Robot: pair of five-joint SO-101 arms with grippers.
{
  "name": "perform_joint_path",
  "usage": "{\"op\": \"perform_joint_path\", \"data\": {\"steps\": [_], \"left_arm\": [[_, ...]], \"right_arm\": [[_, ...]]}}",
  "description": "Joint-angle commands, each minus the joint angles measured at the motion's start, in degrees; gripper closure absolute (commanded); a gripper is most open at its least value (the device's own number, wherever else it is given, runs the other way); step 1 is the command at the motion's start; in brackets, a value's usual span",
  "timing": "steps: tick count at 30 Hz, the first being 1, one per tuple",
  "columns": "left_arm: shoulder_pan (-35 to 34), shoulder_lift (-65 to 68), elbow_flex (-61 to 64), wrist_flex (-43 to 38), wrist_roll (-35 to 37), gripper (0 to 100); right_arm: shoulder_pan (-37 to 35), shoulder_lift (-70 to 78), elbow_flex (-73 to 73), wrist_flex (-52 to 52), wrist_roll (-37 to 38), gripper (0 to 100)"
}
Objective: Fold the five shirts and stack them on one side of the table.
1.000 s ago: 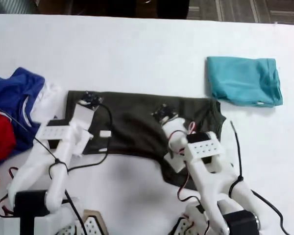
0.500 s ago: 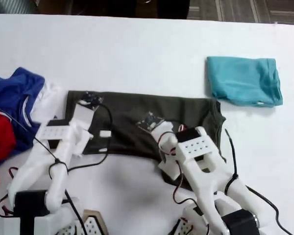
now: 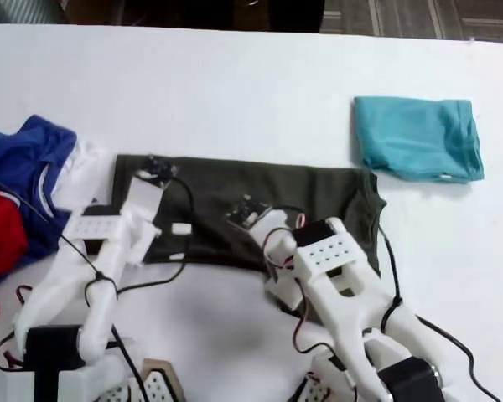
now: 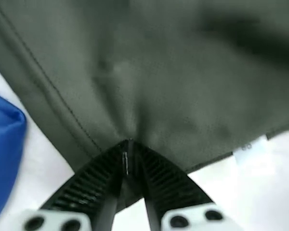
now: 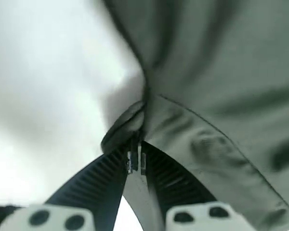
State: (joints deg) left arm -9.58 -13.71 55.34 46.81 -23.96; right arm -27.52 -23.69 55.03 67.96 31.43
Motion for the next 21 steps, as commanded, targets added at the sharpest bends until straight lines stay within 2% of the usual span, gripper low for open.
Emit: {"op": "perform_joint_path", "data": {"steps": [1,9,11,16,21], "left_arm": [[1.1,-0.3,1.5,-5.7,-0.5,97],[0.9,-0.2,2.0,-6.7,-0.4,97],[0.9,-0.2,2.0,-6.7,-0.3,97],[0.9,-0.1,1.9,-6.8,-0.4,97],[0.9,-0.1,1.9,-6.8,-0.3,97]], "right_arm": [[0.0,-0.1,-0.2,1.5,2.7,97.9],[8.7,-5.1,-0.9,4.3,5.9,97.4],[8.6,-8.2,-0.9,8.7,8.4,93.4],[8.7,-18.2,0.2,15.8,15.0,76.3],[9.0,-25.6,7.6,13.5,21.2,76.2]]}}
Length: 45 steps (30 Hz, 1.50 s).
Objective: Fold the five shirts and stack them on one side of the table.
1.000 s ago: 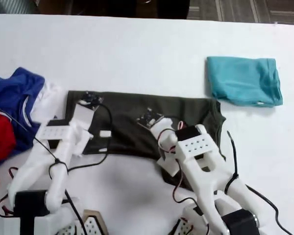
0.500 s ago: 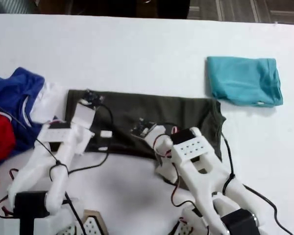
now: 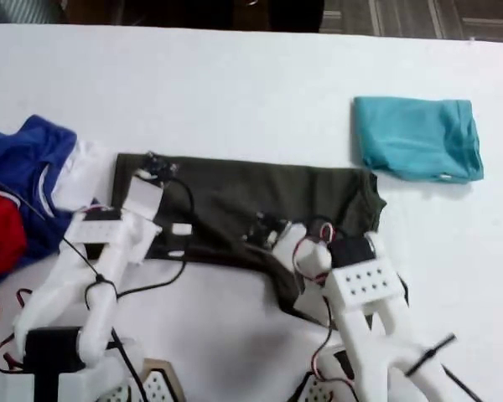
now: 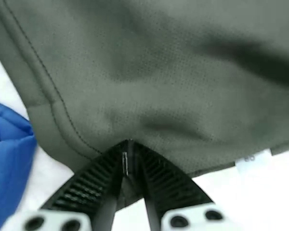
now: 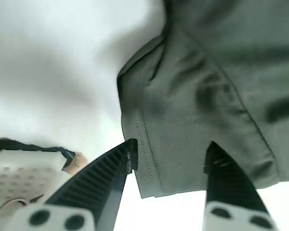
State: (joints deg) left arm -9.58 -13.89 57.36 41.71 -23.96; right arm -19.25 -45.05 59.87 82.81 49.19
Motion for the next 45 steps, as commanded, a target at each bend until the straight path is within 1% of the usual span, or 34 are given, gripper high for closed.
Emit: {"op": "perform_joint_path", "data": {"steps": [1,5,10,16,19,22,28,30,31,33,35,36,37,39,45], "left_arm": [[0.9,0.1,-0.1,-1.7,-0.3,97],[0.9,0.2,-0.1,-1.7,-0.3,97],[0.9,0.2,-0.1,-1.7,-0.2,97],[0.9,0.1,0.1,-1.7,-0.1,97],[0.9,0.1,0.1,-1.7,-0.1,97],[0.9,0.0,0.1,-1.7,-0.1,97],[0.9,0.0,0.1,-1.8,-0.1,97],[0.9,0.0,0.1,-1.8,-0.1,97],[0.9,0.0,0.1,-1.8,-0.1,97],[0.9,0.0,0.1,-1.8,-0.1,97],[0.9,0.0,0.1,-1.8,-0.1,97],[0.9,0.0,0.1,-1.8,-0.1,97],[0.9,0.0,0.1,-1.8,-0.1,97],[0.9,0.0,0.1,-1.8,-0.1,97],[0.9,0.0,0.1,-1.8,-0.1,97]], "right_arm": [[0.7,-5.0,4.9,-2.7,4.3,76.5],[0.9,-4.4,10.0,-8.2,5.1,76.2],[0.0,0.1,10.9,-10.2,5.1,76.2],[-0.8,11.6,10.8,-15.2,5.1,75.8],[-0.5,17.7,10.7,-19.1,4.9,71.1],[-0.5,22.6,8.5,-19.5,4.8,67.6],[-0.4,28.4,5.9,-19.0,4.7,67.6],[-0.4,29.0,5.5,-19.0,4.7,70.3],[-0.4,29.1,5.5,-19.0,4.7,73.8],[-0.4,29.1,5.5,-19.0,4.7,84.2],[-0.4,29.1,5.5,-19.0,4.7,97.8],[-0.4,29.1,5.5,-18.7,4.7,98.9],[-0.4,29.1,5.5,-18.7,4.7,96.1],[-0.4,29.1,5.5,-18.7,4.7,98.4],[-0.4,29.0,4.2,-18.6,5.0,98.1]]}}
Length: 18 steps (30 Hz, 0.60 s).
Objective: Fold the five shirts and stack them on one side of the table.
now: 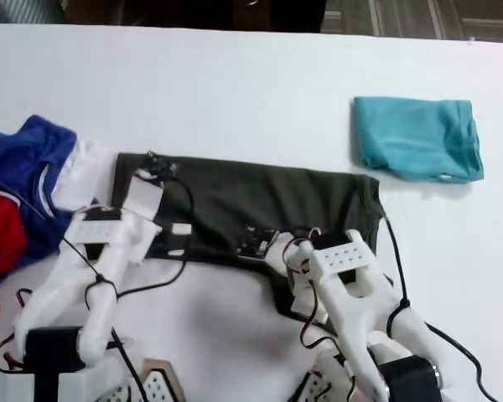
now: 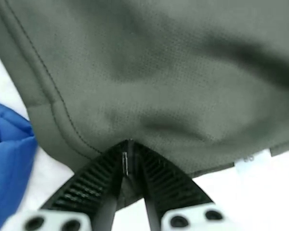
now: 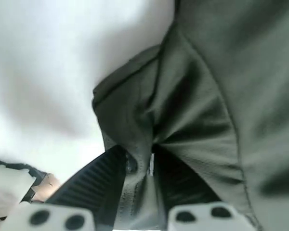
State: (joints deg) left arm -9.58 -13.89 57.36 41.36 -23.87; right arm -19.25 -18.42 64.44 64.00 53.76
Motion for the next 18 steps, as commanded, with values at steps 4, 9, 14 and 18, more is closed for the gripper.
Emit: {"op": "perform_joint_path", "data": {"steps": [4,9,14,18], "left_arm": [[0.9,0.0,0.1,-1.4,-0.2,97],[0.9,0.0,0.1,-1.4,-0.2,97],[0.9,0.0,0.1,-1.5,-0.2,97],[0.9,0.0,0.1,-1.5,-0.2,97]], "right_arm": [[-0.3,2.3,-6.3,4.0,0.4,98.1],[1.8,2.4,-18.8,11.8,0.5,98.1],[6.2,2.9,-31.9,15.5,0.6,98.1],[7.3,2.9,-37.9,15.3,0.6,98.1]]}}
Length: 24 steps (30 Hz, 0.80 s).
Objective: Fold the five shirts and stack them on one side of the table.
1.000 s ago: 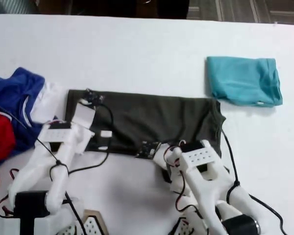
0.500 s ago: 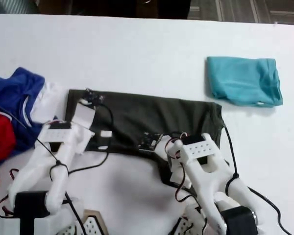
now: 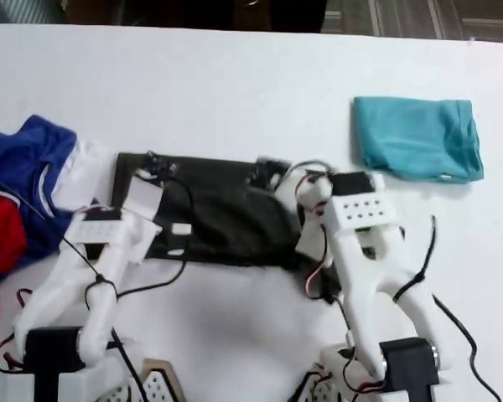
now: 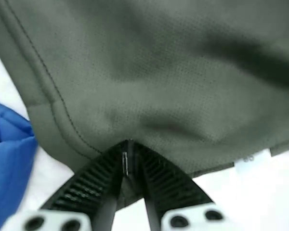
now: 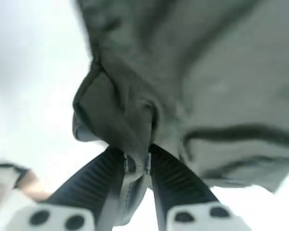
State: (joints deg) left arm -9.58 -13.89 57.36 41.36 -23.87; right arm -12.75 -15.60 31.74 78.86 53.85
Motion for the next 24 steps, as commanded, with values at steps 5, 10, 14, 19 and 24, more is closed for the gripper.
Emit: {"op": "perform_joint_path", "data": {"steps": [5,10,14,19,24], "left_arm": [[0.9,0.0,0.1,-1.5,-0.2,97],[0.9,0.0,0.1,-1.5,-0.2,97],[0.9,0.0,0.1,-1.5,-0.2,97],[0.9,0.0,0.1,-1.5,-0.2,97],[0.9,0.0,0.1,-1.5,-0.2,97]], "right_arm": [[0.7,1.6,-8.0,0.2,0.5,98.1],[1.0,10.4,-11.6,0.2,0.5,85.5],[2.0,18.5,-19.4,-1.7,0.1,73.5],[6.3,28.3,-30.4,-2.8,-0.5,73.4],[12.3,29.2,-39.8,3.6,-6.1,73.4]]}}
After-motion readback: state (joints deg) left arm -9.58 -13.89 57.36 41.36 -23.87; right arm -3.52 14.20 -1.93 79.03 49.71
